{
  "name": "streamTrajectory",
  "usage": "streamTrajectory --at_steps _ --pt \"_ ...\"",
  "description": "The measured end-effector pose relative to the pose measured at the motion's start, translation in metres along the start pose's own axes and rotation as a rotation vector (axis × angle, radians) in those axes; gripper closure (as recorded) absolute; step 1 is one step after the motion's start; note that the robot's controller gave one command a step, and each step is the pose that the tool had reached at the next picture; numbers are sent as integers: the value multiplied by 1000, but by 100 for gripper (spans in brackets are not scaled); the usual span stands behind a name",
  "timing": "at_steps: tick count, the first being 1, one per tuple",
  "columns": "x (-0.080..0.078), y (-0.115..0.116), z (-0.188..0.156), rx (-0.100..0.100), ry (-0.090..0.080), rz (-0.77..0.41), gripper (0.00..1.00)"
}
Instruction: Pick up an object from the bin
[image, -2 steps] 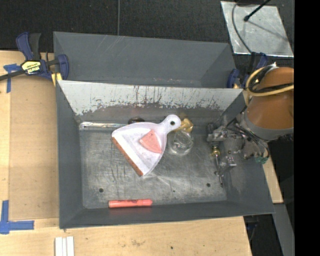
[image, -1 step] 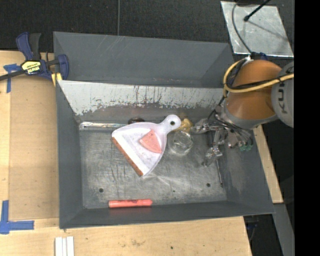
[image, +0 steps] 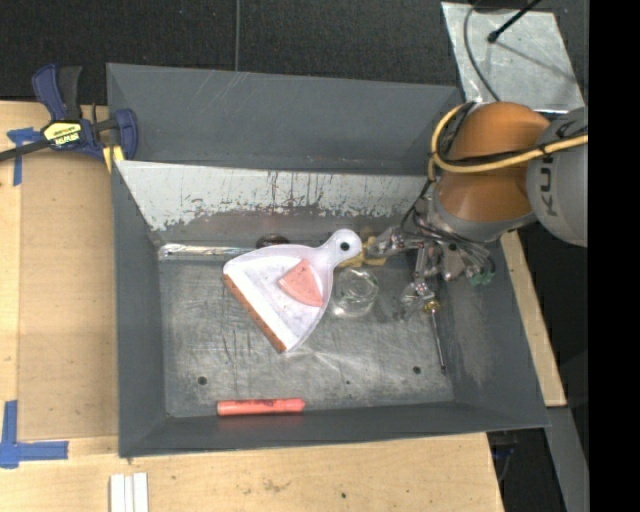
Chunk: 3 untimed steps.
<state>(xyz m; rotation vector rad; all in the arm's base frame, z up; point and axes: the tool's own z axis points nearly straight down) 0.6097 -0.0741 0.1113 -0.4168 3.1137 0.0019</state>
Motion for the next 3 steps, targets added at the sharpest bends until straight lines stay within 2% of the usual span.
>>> streamTrajectory --at_steps 1,2,3 --pt "-19 42 -11 2 -7 330 0" --pt "-27 44 14 4 -4 79 0" --pt "-38 94 33 8 -25 -54 100"
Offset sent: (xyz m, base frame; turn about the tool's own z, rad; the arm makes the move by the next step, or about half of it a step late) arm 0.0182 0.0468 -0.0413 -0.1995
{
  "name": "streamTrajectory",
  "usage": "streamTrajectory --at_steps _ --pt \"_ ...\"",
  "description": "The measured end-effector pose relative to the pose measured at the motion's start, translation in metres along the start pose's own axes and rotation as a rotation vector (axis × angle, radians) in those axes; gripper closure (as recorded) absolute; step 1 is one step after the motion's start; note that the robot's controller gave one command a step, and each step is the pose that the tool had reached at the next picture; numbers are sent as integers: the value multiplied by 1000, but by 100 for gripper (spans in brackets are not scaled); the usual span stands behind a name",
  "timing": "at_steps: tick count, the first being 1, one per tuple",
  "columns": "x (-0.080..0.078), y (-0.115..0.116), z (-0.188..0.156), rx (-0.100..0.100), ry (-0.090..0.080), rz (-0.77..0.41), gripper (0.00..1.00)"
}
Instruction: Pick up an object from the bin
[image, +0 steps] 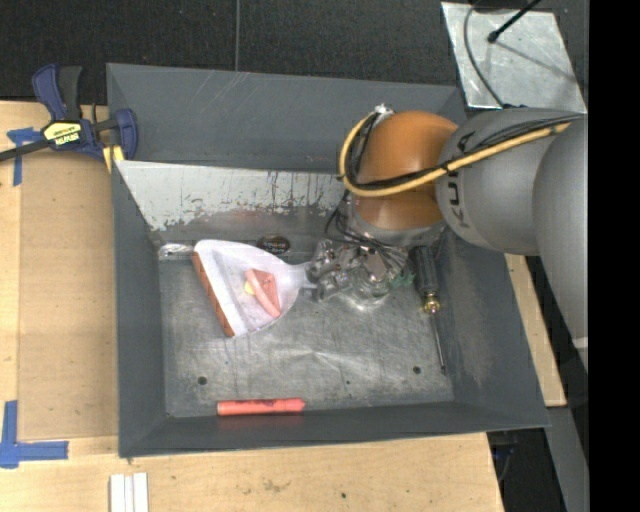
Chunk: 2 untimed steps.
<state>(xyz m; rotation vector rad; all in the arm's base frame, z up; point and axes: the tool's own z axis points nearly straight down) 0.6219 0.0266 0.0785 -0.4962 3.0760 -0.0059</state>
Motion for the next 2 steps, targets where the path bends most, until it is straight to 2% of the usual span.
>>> streamTrajectory --at_steps 2 --pt "1 0 -4 -2 5 0 100"
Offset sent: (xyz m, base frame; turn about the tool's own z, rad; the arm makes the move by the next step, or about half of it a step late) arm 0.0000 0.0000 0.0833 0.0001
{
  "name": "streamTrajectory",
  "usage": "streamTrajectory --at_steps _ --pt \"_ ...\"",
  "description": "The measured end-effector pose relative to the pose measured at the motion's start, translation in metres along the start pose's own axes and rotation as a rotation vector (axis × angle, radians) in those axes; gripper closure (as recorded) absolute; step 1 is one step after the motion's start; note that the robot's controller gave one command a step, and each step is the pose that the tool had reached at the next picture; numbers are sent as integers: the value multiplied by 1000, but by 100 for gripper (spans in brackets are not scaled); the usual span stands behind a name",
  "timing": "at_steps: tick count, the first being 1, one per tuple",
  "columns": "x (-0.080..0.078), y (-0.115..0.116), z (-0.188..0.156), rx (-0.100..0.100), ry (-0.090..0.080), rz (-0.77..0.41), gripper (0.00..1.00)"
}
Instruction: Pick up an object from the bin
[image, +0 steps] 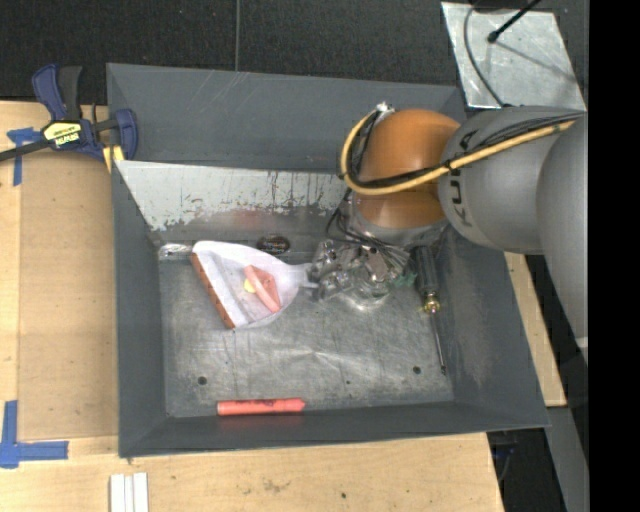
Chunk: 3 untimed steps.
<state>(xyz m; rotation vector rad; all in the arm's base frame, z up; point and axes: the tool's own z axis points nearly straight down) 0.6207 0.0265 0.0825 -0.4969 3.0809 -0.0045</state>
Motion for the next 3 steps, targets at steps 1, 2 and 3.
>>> streamTrajectory --at_steps 1,2,3 --pt "2 1 -18 -5 15 0 100" --pt "1 1 -35 -5 17 0 100" --pt "1 1 -56 -7 21 0 100"
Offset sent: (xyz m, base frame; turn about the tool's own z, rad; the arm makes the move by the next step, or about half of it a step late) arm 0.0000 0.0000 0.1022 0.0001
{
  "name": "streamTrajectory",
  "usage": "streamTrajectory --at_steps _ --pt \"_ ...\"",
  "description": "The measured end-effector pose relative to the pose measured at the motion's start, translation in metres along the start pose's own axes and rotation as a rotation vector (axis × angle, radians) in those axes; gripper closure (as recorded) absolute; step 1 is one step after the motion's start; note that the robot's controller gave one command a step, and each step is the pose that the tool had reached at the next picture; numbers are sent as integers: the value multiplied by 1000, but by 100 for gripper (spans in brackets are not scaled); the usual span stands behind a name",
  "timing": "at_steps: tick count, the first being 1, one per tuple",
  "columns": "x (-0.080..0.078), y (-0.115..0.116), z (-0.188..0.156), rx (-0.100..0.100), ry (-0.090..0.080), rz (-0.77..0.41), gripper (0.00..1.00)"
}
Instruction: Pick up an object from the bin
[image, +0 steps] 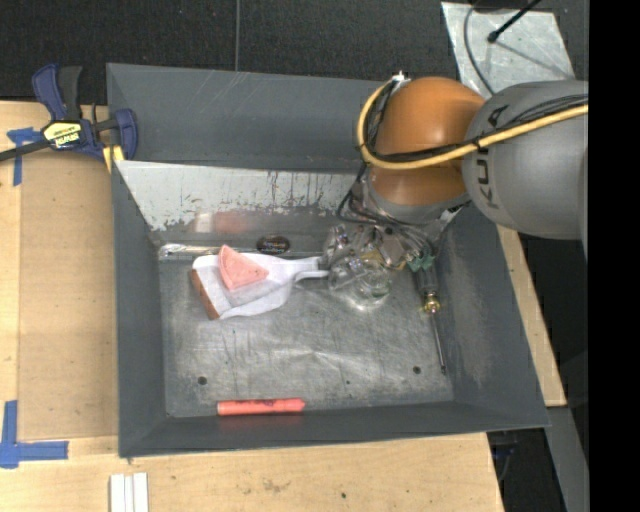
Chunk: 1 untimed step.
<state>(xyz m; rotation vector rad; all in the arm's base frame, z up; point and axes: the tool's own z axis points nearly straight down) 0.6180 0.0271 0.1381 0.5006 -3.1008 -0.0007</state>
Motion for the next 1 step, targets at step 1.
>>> streamTrajectory --at_steps 1 --pt "-1 0 -22 1 -3 0 100"
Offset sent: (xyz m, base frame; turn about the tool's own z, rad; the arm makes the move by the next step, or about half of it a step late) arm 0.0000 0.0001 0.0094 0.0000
